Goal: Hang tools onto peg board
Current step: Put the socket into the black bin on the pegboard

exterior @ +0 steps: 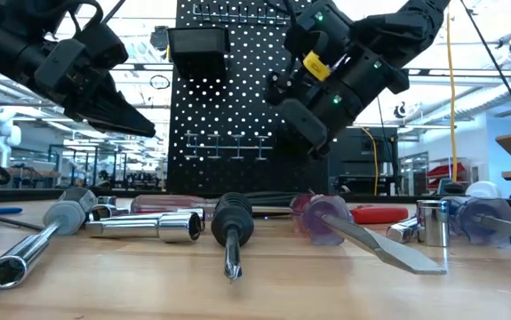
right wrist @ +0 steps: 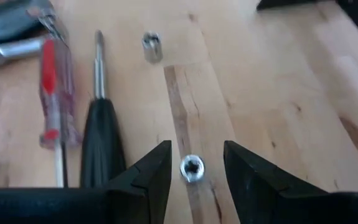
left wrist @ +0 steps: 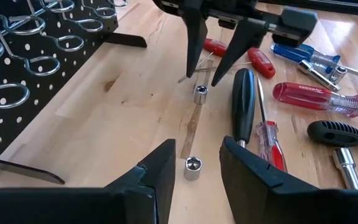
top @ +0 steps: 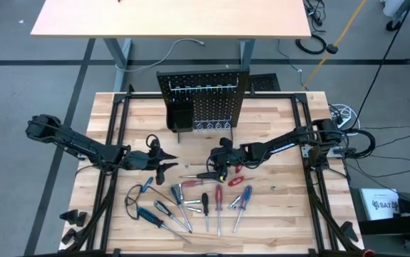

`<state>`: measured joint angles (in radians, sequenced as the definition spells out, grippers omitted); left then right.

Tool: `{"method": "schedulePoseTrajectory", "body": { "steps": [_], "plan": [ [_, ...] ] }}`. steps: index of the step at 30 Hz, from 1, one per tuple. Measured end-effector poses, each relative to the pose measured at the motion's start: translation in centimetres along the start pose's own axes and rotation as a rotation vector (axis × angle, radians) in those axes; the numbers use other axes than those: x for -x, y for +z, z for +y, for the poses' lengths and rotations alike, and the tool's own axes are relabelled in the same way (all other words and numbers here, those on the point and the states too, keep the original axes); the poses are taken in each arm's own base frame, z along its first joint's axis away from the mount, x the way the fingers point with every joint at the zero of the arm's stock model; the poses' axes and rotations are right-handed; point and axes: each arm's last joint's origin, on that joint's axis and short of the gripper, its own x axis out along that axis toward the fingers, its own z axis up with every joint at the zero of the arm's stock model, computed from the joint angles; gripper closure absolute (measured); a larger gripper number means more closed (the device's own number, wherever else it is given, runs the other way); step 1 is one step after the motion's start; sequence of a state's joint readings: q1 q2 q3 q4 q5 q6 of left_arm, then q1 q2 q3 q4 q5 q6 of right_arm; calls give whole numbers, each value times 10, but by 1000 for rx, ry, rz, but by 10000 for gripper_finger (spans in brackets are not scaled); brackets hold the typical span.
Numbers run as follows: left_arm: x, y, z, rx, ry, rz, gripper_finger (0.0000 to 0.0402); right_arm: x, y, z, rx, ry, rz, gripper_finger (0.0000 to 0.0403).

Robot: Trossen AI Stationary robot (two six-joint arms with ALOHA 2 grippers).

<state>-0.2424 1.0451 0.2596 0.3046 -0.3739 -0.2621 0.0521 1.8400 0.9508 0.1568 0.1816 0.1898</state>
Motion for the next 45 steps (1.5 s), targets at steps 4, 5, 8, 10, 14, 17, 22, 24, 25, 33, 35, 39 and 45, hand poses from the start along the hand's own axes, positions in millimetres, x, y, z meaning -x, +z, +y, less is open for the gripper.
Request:
{"method": "schedulePoseTrajectory", "body": {
  "steps": [4,5,8,10,14,17,22,24,25,33,35,39,45],
  "plan": [
    [0,0,0,90,12,-4,274,1,-1,3,8,7,6,266],
    [0,0,0,110,11,-5,274,1,-2,4,11,9,12,266],
    [0,0,0,151,-9,1,274,2,-6,8,26,12,45,266],
    [0,0,-2,151,-39,9,274,7,-7,12,38,14,68,266],
    [1,0,-4,129,-46,10,274,21,-1,20,45,32,48,266],
    [2,-2,-7,63,-62,14,274,35,5,27,56,38,18,266],
    [-3,-10,-12,-59,-54,57,274,53,12,37,71,25,-35,266],
    [-6,-12,-12,-99,-20,56,274,56,13,39,69,32,-41,266],
    [-8,-12,-12,-125,-14,47,274,56,12,40,65,34,-39,266],
    [-26,-15,-10,-213,44,89,270,55,12,41,55,32,-36,266],
    [-33,-12,-10,-187,42,101,259,55,12,38,56,24,-36,266],
    [-45,-6,-8,-151,59,142,220,53,14,31,55,4,-33,266],
    [-52,-8,-3,-108,39,183,182,51,12,23,61,-18,4,266]
  ]
}}
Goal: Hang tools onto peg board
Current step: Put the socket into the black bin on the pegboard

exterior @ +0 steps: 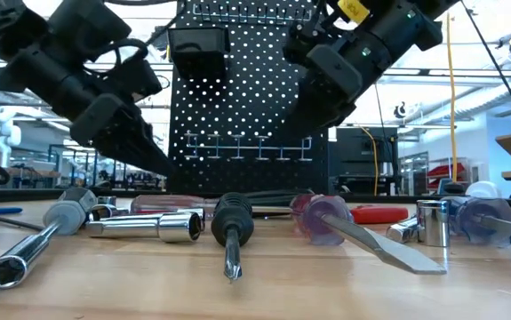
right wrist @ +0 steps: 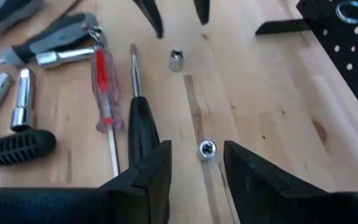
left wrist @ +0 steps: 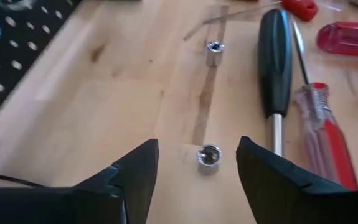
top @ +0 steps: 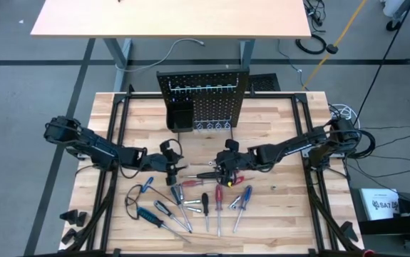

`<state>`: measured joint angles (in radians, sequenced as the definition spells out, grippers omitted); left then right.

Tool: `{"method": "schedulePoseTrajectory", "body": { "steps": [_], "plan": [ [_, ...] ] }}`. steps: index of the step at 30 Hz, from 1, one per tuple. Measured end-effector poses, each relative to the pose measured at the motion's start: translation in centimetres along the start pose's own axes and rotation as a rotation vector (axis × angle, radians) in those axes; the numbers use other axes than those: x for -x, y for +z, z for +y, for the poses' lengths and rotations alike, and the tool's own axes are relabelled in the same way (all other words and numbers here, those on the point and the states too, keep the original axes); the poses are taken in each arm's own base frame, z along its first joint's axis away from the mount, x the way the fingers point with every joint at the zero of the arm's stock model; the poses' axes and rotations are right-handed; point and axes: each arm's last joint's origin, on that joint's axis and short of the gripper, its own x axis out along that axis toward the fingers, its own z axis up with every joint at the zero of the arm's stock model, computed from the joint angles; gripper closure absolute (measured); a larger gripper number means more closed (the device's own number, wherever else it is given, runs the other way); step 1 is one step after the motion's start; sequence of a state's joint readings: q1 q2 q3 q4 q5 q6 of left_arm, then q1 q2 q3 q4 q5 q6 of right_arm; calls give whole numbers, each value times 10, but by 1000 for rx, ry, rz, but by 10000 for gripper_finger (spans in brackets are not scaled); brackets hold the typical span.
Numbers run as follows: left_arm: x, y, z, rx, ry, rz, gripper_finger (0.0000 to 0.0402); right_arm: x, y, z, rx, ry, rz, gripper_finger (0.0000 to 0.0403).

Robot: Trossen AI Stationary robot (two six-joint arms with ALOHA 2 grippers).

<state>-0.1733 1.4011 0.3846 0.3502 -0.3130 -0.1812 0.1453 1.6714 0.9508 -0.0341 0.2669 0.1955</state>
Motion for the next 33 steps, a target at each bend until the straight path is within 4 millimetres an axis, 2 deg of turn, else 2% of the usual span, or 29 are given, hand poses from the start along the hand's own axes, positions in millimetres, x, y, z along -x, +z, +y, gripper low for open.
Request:
{"method": "schedulePoseTrajectory", "body": {
  "steps": [18,27,30,33],
  "plan": [
    [-32,-17,1,16,-45,32,180,-1,0,-3,29,-5,8,266],
    [-36,-20,2,18,-60,42,181,-1,0,-3,29,-5,8,266],
    [-36,-20,2,12,-60,42,193,-1,0,-3,29,-5,8,266],
    [-36,-20,2,11,-61,42,222,-1,0,-3,29,-5,8,266]
  ]
}}
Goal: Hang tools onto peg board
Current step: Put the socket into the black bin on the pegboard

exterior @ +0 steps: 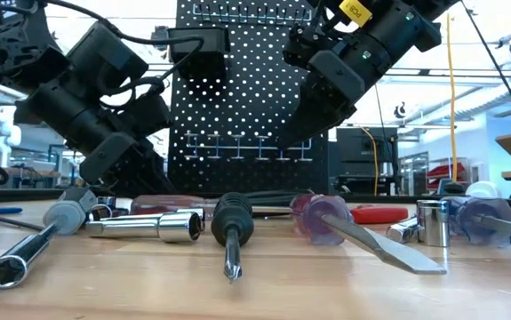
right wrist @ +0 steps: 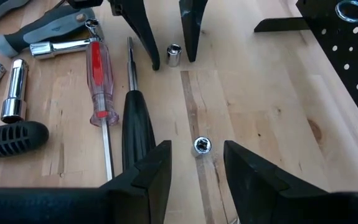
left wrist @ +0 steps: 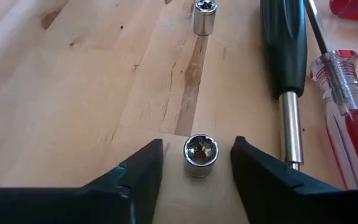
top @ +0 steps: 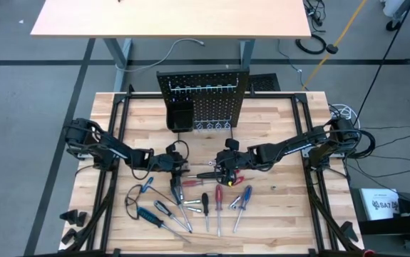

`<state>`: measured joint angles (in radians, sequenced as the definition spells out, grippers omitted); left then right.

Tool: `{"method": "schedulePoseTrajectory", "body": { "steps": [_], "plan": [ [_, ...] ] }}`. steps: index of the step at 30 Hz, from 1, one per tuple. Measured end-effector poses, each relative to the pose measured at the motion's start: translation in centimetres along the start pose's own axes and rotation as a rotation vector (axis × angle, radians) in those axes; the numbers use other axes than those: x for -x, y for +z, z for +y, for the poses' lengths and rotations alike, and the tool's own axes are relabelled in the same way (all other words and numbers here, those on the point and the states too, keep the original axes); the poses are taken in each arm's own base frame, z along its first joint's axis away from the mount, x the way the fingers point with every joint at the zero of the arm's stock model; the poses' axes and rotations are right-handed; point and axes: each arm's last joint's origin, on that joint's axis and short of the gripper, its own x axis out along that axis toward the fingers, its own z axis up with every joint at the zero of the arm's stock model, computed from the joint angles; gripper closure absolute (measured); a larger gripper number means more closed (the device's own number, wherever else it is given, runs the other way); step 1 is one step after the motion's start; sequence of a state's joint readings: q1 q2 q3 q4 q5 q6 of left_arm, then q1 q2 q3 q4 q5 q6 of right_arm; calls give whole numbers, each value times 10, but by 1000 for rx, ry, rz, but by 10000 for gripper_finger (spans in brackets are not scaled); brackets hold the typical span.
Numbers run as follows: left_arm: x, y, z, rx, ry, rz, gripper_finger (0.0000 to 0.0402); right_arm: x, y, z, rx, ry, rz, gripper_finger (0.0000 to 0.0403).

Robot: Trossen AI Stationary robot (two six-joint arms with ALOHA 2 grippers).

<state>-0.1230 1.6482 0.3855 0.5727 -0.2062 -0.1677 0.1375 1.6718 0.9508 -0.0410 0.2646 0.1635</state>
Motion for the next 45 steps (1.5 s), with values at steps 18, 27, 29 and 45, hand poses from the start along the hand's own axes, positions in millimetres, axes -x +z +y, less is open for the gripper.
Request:
{"method": "schedulePoseTrajectory", "body": {
  "steps": [18,27,29,45],
  "plan": [
    [15,19,-4,52,-40,-121,352,1,-1,0,-4,-2,12,266],
    [70,58,-17,72,-166,-371,341,19,6,-4,-34,0,-1,266],
    [84,66,-19,87,-213,-438,341,22,8,-5,-37,2,-14,266],
    [178,146,-1,-70,116,-526,341,25,12,-5,-46,9,-47,266]
  ]
}}
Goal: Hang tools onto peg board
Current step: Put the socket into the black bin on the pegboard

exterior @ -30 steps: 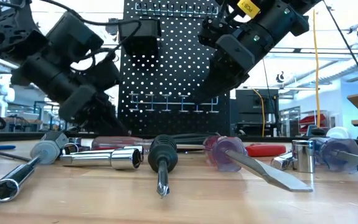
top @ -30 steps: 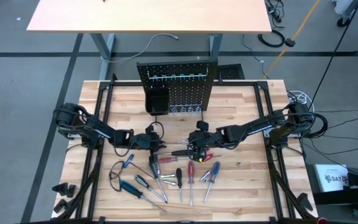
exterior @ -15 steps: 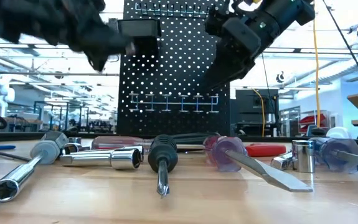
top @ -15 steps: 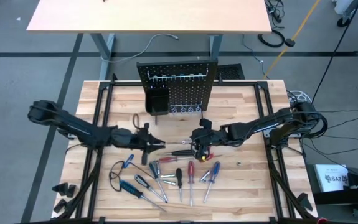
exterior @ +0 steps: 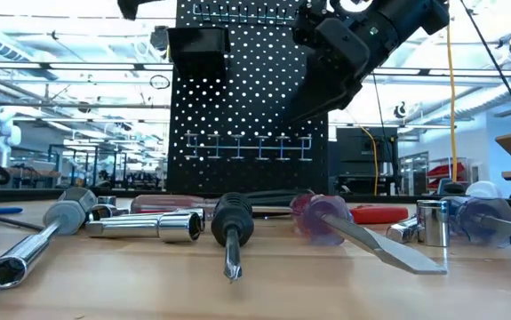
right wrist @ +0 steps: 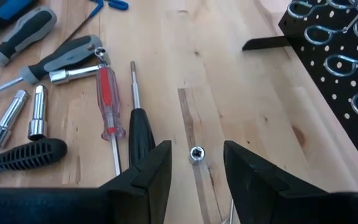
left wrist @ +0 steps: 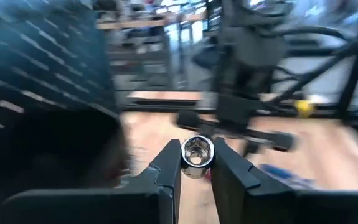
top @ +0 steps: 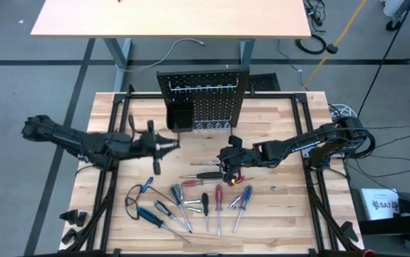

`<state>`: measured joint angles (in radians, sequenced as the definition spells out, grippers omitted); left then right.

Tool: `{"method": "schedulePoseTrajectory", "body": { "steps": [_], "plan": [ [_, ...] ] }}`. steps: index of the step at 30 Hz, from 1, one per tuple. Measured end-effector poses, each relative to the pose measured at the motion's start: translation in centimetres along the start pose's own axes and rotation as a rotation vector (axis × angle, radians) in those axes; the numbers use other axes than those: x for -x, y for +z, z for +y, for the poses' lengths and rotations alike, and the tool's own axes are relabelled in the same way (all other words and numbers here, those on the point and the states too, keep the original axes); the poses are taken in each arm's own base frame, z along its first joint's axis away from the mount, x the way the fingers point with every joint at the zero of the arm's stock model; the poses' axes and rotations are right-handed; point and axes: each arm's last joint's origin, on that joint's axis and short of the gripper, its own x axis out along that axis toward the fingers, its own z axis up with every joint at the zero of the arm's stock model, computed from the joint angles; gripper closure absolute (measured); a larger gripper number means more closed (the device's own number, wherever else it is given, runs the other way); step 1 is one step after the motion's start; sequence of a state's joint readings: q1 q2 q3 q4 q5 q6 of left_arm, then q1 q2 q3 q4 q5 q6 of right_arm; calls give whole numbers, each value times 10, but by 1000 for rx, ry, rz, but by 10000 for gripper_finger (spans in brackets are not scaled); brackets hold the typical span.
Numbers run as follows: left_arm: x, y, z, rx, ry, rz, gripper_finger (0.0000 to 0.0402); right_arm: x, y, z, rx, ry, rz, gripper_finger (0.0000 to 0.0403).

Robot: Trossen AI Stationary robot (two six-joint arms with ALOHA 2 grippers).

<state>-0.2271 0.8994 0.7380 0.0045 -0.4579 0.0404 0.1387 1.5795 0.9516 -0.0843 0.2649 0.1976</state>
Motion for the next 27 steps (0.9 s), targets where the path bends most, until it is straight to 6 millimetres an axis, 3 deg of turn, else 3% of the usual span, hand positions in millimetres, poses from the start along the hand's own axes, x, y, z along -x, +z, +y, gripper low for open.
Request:
{"method": "schedulePoseTrajectory", "body": {
  "steps": [5,9,20,27],
  "plan": [
    [0,35,21,-47,167,27,340,0,0,0,0,0,-1,266],
    [-4,50,35,-21,236,18,340,0,0,0,0,0,-1,266],
    [-37,32,46,-11,316,161,340,0,0,0,7,-1,-2,266],
    [-37,31,47,-12,301,167,323,0,0,0,14,-1,-2,266]
  ]
}}
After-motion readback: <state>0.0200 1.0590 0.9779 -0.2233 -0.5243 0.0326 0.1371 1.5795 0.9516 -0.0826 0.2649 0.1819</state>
